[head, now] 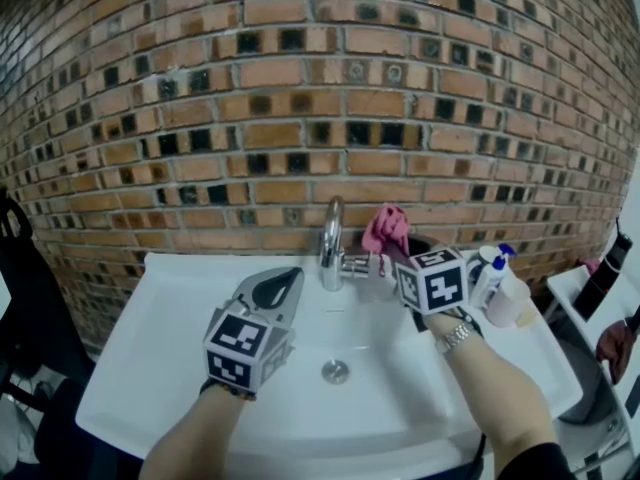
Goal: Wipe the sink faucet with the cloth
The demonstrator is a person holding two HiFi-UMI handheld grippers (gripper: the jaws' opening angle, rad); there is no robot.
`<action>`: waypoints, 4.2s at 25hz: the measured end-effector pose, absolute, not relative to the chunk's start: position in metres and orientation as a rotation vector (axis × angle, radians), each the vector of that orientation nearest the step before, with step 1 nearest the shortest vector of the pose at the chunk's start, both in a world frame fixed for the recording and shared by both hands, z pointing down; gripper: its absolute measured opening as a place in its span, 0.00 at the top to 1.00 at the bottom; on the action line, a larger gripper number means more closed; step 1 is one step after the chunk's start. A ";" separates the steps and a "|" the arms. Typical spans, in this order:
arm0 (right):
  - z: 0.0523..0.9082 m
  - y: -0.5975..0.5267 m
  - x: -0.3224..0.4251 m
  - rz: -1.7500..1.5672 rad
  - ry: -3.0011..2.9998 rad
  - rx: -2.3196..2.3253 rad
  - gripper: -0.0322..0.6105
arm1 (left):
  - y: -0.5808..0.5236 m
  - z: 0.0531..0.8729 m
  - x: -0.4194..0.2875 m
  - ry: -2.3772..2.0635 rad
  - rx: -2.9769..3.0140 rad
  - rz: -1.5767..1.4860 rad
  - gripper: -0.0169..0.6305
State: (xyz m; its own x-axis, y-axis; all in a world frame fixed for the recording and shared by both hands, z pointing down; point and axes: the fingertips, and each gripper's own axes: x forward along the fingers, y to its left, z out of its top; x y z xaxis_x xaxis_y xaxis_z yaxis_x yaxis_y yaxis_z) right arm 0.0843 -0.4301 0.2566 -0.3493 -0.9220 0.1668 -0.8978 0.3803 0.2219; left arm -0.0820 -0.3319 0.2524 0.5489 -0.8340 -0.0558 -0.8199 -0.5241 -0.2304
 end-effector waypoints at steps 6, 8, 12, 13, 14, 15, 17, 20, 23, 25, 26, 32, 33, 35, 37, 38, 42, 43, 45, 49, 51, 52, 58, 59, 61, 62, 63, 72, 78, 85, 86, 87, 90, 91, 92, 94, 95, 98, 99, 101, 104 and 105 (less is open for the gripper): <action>0.234 -0.379 0.069 -0.206 -2.486 1.505 0.87 | -0.318 0.229 -0.085 1.375 -2.586 0.010 0.96; 0.231 -0.359 0.063 -0.224 -2.519 1.454 0.87 | -0.307 0.224 -0.080 1.326 -2.605 0.020 0.96; 0.235 -0.320 0.048 -0.211 -2.605 1.311 0.87 | -0.280 0.224 -0.064 1.157 -2.685 0.013 0.96; 0.236 -0.310 0.044 -0.208 -2.632 1.269 0.87 | -0.272 0.225 -0.058 1.102 -2.714 0.015 0.96; 0.236 -0.301 0.040 -0.206 -2.662 1.227 0.87 | -0.265 0.227 -0.053 1.043 -2.743 0.017 0.96; 0.236 -0.292 0.036 -0.204 -2.692 1.188 0.87 | -0.259 0.228 -0.047 0.982 -2.771 0.016 0.96; 0.235 -0.274 0.029 -0.212 -2.738 1.110 0.87 | -0.248 0.233 -0.038 0.881 -2.819 -0.002 0.80; 0.237 -0.253 0.018 -0.248 -2.779 0.979 0.87 | -0.236 0.238 -0.029 0.779 -2.861 -0.033 0.65; 0.239 -0.232 0.009 -0.302 -2.815 0.824 0.87 | -0.228 0.242 -0.022 0.702 -2.881 -0.049 0.58; 0.240 -0.219 0.003 -0.337 -2.829 0.721 0.87 | -0.223 0.244 -0.020 0.656 -2.896 -0.054 0.57; 0.241 -0.213 0.001 -0.348 -2.834 0.674 0.87 | -0.219 0.245 -0.019 0.627 -2.907 -0.052 0.56; 0.244 -0.190 -0.011 -0.356 -2.874 0.453 0.87 | -0.196 0.248 -0.013 0.414 -2.961 -0.039 0.56; 0.245 -0.187 -0.012 -0.353 -2.879 0.424 0.87 | -0.192 0.249 -0.013 0.387 -2.962 -0.040 0.56; 0.245 -0.184 -0.015 -0.347 -2.888 0.380 0.87 | -0.186 0.249 -0.013 0.342 -2.958 -0.045 0.60; 0.243 -0.181 -0.017 -0.341 -2.902 0.344 0.87 | -0.180 0.247 -0.013 0.309 -2.954 -0.045 0.65; 0.242 -0.179 -0.018 -0.337 -2.910 0.326 0.87 | -0.178 0.247 -0.014 0.296 -2.954 -0.042 0.66; 0.240 -0.173 -0.018 -0.322 -2.930 0.260 0.86 | -0.173 0.246 -0.019 0.264 -2.957 -0.035 0.76; 0.240 -0.172 -0.018 -0.320 -2.932 0.256 0.86 | -0.173 0.246 -0.019 0.266 -2.956 -0.034 0.78; 0.241 -0.173 -0.018 -0.322 -2.931 0.272 0.86 | -0.174 0.246 -0.020 0.295 -2.940 -0.044 0.80; 0.242 -0.185 -0.019 -0.368 -2.906 0.413 0.84 | -0.186 0.247 -0.024 0.443 -2.863 -0.089 0.83; 0.239 -0.192 -0.021 -0.405 -2.892 0.502 0.83 | -0.192 0.244 -0.028 0.531 -2.813 -0.100 0.83; 0.237 -0.194 -0.022 -0.420 -2.889 0.543 0.83 | -0.195 0.241 -0.030 0.573 -2.789 -0.099 0.83; 0.228 -0.210 -0.012 -0.430 -2.927 0.725 0.80 | -0.214 0.229 -0.046 0.764 -2.702 -0.080 0.84; 0.226 -0.212 -0.011 -0.430 -2.935 0.746 0.80 | -0.218 0.227 -0.048 0.797 -2.689 -0.074 0.83; 0.223 -0.216 -0.011 -0.437 -2.942 0.794 0.80 | -0.227 0.220 -0.054 0.873 -2.658 -0.053 0.83; 0.220 -0.219 -0.010 -0.444 -2.942 0.823 0.80 | -0.233 0.217 -0.057 0.914 -2.639 -0.048 0.83; 0.218 -0.222 -0.010 -0.452 -2.941 0.857 0.80 | -0.238 0.214 -0.061 0.956 -2.616 -0.050 0.83; 0.193 -0.263 0.008 -0.455 -2.945 1.309 0.80 | -0.292 0.203 -0.083 1.266 -2.465 -0.136 0.83; 0.191 -0.287 0.015 -0.387 -2.932 1.479 0.80 | -0.320 0.202 -0.076 1.285 -2.453 -0.186 0.83; 0.202 -0.299 0.018 -0.346 -2.919 1.518 0.81 | -0.340 0.192 -0.069 1.283 -2.444 -0.195 0.83; 0.204 -0.300 0.020 -0.334 -2.916 1.523 0.81 | -0.343 0.191 -0.069 1.283 -2.442 -0.195 0.84; 0.206 -0.301 0.020 -0.326 -2.913 1.525 0.81 | -0.346 0.189 -0.068 1.284 -2.441 -0.195 0.84; 0.211 -0.303 0.022 -0.311 -2.910 1.515 0.81 | -0.355 0.184 -0.066 1.284 -2.443 -0.188 0.84; 0.212 -0.304 0.022 -0.305 -2.909 1.512 0.81 | -0.358 0.182 -0.066 1.284 -2.445 -0.186 0.84; 0.214 -0.304 0.023 -0.298 -2.908 1.510 0.81 | -0.361 0.182 -0.065 1.285 -2.448 -0.184 0.84; 0.216 -0.305 0.024 -0.282 -2.908 1.507 0.81 | -0.368 0.180 -0.065 1.286 -2.453 -0.184 0.84; 0.218 -0.306 0.024 -0.275 -2.907 1.506 0.81 | -0.372 0.180 -0.064 1.286 -2.456 -0.186 0.84; 0.221 -0.307 0.024 -0.261 -2.900 1.500 0.81 | -0.383 0.178 -0.062 1.282 -2.459 -0.194 0.84; 0.221 -0.308 0.024 -0.257 -2.900 1.500 0.81 | -0.386 0.178 -0.062 1.280 -2.459 -0.198 0.84; 0.221 -0.308 0.026 -0.251 -2.902 1.502 0.81 | -0.393 0.178 -0.060 1.274 -2.457 -0.210 0.84; 0.221 -0.308 0.027 -0.247 -2.903 1.504 0.81 | -0.404 0.178 -0.057 1.266 -2.447 -0.235 0.84; 0.222 -0.308 0.027 -0.245 -2.901 1.504 0.81 | -0.407 0.178 -0.057 1.263 -2.444 -0.241 0.84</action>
